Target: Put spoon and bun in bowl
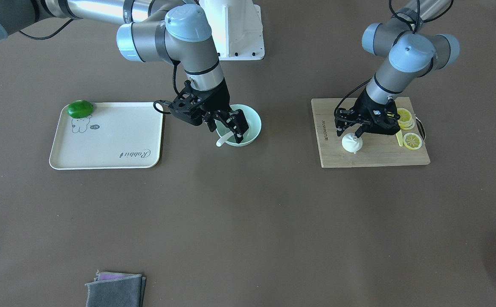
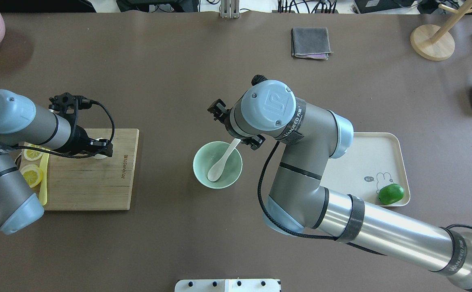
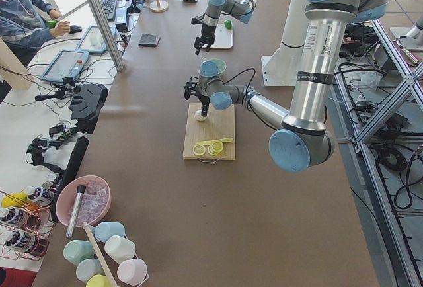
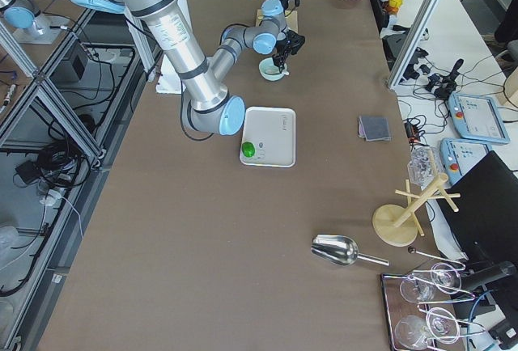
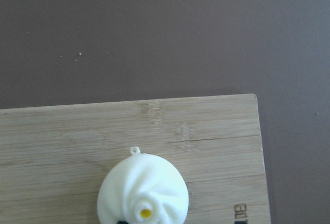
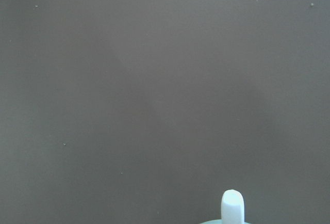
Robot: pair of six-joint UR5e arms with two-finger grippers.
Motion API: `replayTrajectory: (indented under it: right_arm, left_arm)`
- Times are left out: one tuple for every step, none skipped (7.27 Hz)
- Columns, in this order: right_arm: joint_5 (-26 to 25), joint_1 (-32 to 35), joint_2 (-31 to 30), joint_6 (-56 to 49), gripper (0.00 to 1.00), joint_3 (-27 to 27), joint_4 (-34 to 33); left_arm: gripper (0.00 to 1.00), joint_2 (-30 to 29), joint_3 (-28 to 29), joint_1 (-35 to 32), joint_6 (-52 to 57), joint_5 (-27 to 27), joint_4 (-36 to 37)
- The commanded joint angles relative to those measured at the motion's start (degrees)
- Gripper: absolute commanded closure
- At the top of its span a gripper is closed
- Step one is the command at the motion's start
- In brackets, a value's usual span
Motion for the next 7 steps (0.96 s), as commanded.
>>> replayTrajectory:
  right_arm:
    - [3.54,2.58,-1.2,-2.17,0.0,0.28,-0.01]
    - [4.44,3.29,-1.99,-2.71,0.0,0.72,-0.01]
    - [5.4,4.17,-2.96,-3.32,0.0,1.94,-0.1]
    - [8.2,5.92,-6.18,-4.55,0.0,5.43,-0.1]
    - [10.84,7.76,-11.0,-7.43,0.0,9.82,-0.1]
    - [12.69,9.95,-15.23,-11.72,0.0,13.34,-0.53]
    - [16.01,13.02,-18.05,-14.29,0.0,14.51,-0.62]
  left_arm:
    - [1.0,-0.65,-0.28,-0.07,-0.12,0.01,0.0]
    - [1.0,-2.83,-0.54,-0.07,-0.64,-0.16,0.0]
    - [1.0,-5.2,-1.15,-0.07,-0.99,-0.69,0.08]
    - [1.0,-7.49,-2.11,-0.07,-1.08,-0.95,0.08]
    - [1.0,-10.81,-2.3,0.1,-4.48,-1.04,0.08]
    - [1.0,-15.02,-2.3,2.36,-9.47,-0.87,0.08]
    - [1.0,-18.2,-1.78,6.56,-13.7,0.18,0.08]
